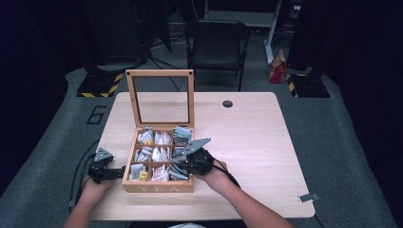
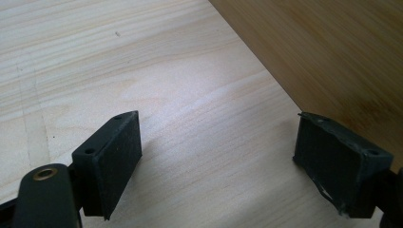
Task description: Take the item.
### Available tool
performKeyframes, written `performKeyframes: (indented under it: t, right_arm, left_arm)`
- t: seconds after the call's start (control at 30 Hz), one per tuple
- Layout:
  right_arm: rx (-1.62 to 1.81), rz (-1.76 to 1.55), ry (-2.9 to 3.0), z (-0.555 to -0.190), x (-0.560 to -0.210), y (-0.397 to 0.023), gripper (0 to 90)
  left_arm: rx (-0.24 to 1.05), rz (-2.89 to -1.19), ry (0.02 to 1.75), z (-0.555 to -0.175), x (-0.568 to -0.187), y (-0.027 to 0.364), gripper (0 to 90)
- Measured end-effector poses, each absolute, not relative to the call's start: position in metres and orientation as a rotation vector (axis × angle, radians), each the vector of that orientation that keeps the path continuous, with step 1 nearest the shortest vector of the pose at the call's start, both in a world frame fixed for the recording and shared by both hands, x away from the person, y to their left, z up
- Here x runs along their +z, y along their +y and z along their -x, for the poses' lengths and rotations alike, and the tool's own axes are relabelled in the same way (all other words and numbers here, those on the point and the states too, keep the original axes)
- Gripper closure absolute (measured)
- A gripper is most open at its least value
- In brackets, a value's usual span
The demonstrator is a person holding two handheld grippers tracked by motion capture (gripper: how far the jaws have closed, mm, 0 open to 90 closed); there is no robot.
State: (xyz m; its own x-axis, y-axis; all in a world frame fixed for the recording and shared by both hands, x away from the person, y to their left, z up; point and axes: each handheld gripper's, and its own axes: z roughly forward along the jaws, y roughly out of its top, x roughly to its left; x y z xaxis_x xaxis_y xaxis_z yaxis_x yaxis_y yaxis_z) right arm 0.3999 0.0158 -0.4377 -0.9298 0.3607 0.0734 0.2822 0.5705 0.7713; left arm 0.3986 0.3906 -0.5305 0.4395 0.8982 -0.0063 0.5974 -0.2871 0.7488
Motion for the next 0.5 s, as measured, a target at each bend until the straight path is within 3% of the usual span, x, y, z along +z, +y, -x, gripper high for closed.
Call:
performKeyframes:
  t: [0.5]
  right_arm:
    - [1.346,-0.552,2.687,-0.397,-0.419,0.012,90.0]
  left_arm:
    - [0.561,-1.996,1.252,-0.399,-0.531,0.39,15.7]
